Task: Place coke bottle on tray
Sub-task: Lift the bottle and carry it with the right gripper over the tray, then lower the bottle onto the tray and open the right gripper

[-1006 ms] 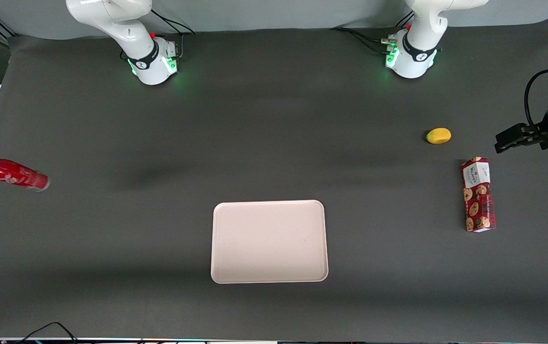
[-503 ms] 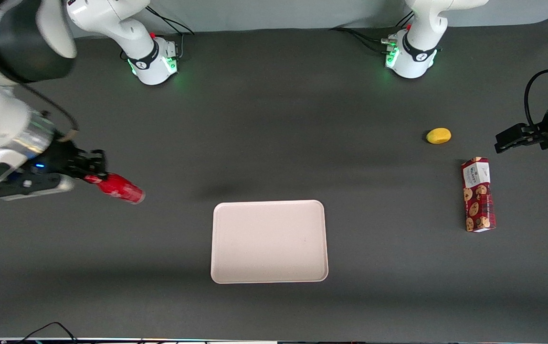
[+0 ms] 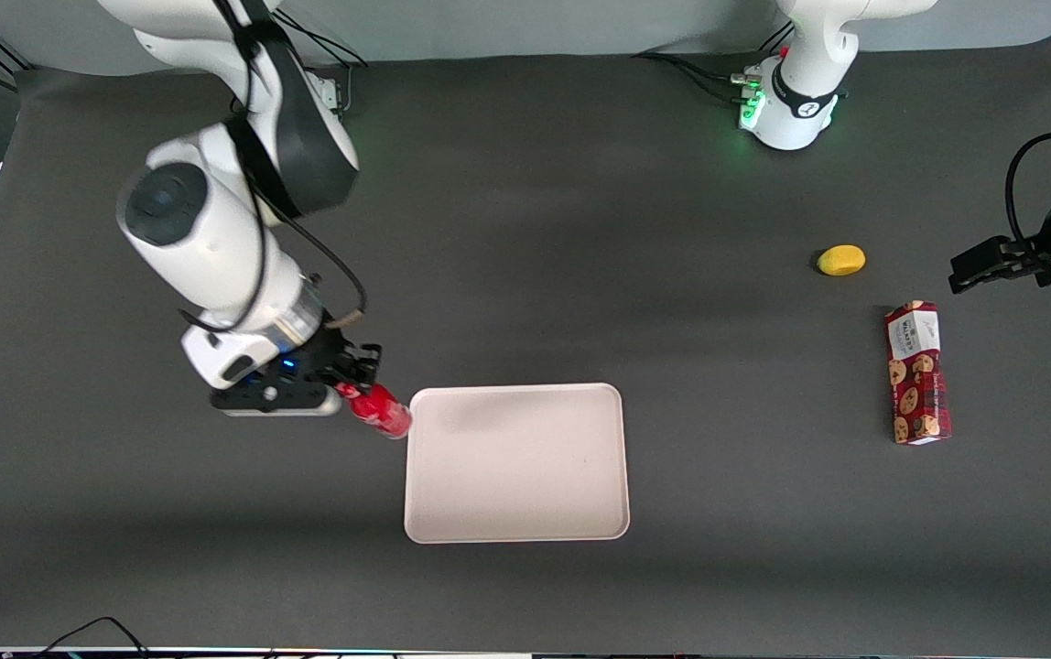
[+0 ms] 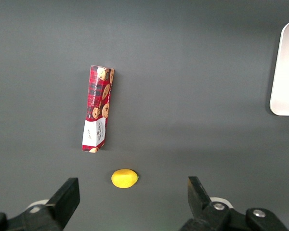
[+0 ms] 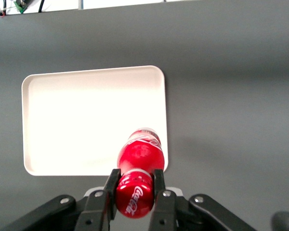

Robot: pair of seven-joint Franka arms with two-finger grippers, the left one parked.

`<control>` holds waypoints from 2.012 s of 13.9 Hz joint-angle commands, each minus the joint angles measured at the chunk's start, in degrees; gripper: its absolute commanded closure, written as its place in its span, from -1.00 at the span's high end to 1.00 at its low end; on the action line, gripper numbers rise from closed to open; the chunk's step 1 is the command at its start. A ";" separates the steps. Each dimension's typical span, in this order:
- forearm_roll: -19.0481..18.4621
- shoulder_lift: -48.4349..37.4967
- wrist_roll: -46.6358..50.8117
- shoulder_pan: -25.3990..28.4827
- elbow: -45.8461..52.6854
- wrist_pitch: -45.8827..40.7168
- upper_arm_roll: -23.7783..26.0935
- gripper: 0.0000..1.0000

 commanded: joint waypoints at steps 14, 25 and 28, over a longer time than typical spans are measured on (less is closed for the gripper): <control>2.27 14.96 0.85 -1.14 4.34 10.81 2.49 0.44; 1.57 11.64 -0.20 -1.40 4.60 10.47 2.49 1.00; 1.66 4.27 -2.04 -4.47 3.90 3.55 2.66 1.00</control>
